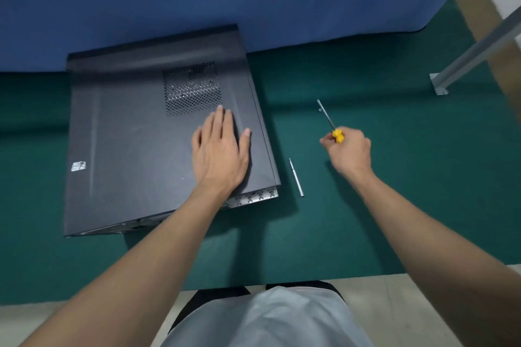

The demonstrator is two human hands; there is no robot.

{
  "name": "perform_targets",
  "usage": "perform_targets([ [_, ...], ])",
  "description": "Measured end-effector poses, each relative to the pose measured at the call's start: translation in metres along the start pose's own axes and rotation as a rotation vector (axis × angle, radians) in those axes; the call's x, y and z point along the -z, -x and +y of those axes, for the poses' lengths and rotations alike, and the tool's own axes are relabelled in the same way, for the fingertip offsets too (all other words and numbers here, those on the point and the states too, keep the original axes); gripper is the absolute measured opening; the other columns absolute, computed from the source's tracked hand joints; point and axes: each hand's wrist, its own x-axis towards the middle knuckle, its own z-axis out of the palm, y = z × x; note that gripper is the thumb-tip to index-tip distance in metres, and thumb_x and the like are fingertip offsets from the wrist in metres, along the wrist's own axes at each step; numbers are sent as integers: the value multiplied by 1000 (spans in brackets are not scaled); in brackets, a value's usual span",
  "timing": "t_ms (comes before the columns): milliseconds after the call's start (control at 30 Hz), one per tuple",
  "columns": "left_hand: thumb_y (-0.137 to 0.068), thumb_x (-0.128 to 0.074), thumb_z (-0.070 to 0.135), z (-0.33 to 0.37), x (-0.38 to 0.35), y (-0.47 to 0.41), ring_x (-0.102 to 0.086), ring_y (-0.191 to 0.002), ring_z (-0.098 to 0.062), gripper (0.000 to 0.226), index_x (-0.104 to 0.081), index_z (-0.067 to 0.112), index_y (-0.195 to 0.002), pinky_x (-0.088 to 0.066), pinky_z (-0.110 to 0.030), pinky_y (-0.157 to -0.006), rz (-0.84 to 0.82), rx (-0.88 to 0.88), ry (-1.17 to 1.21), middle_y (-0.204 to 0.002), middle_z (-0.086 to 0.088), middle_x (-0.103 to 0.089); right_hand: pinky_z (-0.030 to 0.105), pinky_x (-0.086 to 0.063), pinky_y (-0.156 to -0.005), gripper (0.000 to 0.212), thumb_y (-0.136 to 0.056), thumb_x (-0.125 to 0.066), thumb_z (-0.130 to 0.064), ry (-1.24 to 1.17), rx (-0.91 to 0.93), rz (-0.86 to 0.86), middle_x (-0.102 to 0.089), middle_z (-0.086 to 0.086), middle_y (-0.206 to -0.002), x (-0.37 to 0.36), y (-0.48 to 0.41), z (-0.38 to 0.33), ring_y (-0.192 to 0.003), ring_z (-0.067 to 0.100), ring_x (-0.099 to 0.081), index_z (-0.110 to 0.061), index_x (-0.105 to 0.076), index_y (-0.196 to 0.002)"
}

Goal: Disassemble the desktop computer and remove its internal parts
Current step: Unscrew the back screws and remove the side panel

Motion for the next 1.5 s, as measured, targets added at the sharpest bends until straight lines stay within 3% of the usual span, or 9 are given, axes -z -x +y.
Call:
perform_targets([
  [367, -98, -28, 53, 0, -5, -3, -18, -145, -12, 62, -32, 17, -149, -15, -38, -114, 25, 90, -95, -158, 3, -25, 34, -42, -68, 8, -87, -59, -21, 326, 84, -32, -60, 11, -87, -58, -120, -17, -81, 35, -58, -19, -59, -79],
  [567, -98, -27, 54, 1, -5, -3, -18, -145, -11, 63, -33, 17, -149, -17, -39, -114, 20, 98, -106, -158, 4, -26, 36, -41, -72, 18, -89, -57, -22, 390, 48, -42, -62, 16, -105, -72, -130, -12, -94, 38, -59, -14, -60, -106],
  [700, -97, -26, 54, 1, -3, -2, -18, -145, -11, 64, -33, 17, -149, -17, -39, -114, 29, 89, -94, -158, 4, -26, 37, -44, -75, 28, -87, -62, -29, 276, -3, -44, -60, 14, -107, -63, -118, -16, -95, 37, -58, -14, -53, -109],
  [900, -98, -33, 52, 1, 0, -3, -20, -144, -12, 60, -37, 17, -146, -16, -38, -114, 42, 75, -33, -157, 3, -29, 34, -44, -77, 25, -86, -65, -35, -138, -42, -171, -61, 5, -93, -48, -35, -18, -94, 29, -57, -16, -53, -96],
  [1000, -98, -42, 41, -2, 4, 2, -25, -143, -13, 51, -46, 15, -141, -18, -36, -113, 63, 54, 49, -153, 2, -37, 41, -48, -73, 16, -91, -59, -35, -307, -50, -213, -64, 8, -89, -39, 22, -10, -77, 24, -56, -21, -52, -87],
  [1200, -97, -51, 21, -2, 11, 43, -38, -136, -18, 36, -57, 9, -131, -26, -32, -107, 75, 22, 238, -144, -2, -49, 37, -49, -56, 19, -95, -54, -34, -437, -47, -166, -62, -7, -65, -22, 124, 9, -49, 6, -52, -22, -60, -82],
  [1300, -93, -62, 19, 0, 11, 74, -53, -118, -28, 26, -66, 5, -115, -37, -37, -97, 140, 32, 294, -125, -8, -62, 38, -49, -58, 23, -96, -51, -35, -401, -50, -189, -63, -11, -64, -24, 161, 19, -47, 3, -51, -22, -61, -80],
  [1400, -85, -73, 26, 4, 9, 100, -57, -85, -31, 22, -67, 7, -93, -45, -41, -72, 291, 95, 196, -94, -10, -64, 33, -36, -56, 27, -97, -49, -36, -396, -37, -263, -56, -14, -54, -32, 186, 27, -44, 4, -41, -22, -57, -75],
  [1500, -87, -67, 43, 11, 13, 112, -59, -73, -31, 32, -60, 12, -79, -41, -37, -62, 232, 355, 264, -79, -7, -63, 34, -37, -61, 14, -97, -48, -37, -435, -41, -343, -62, -7, -66, -40, 202, 27, -51, 5, -44, -27, -55, -90],
])
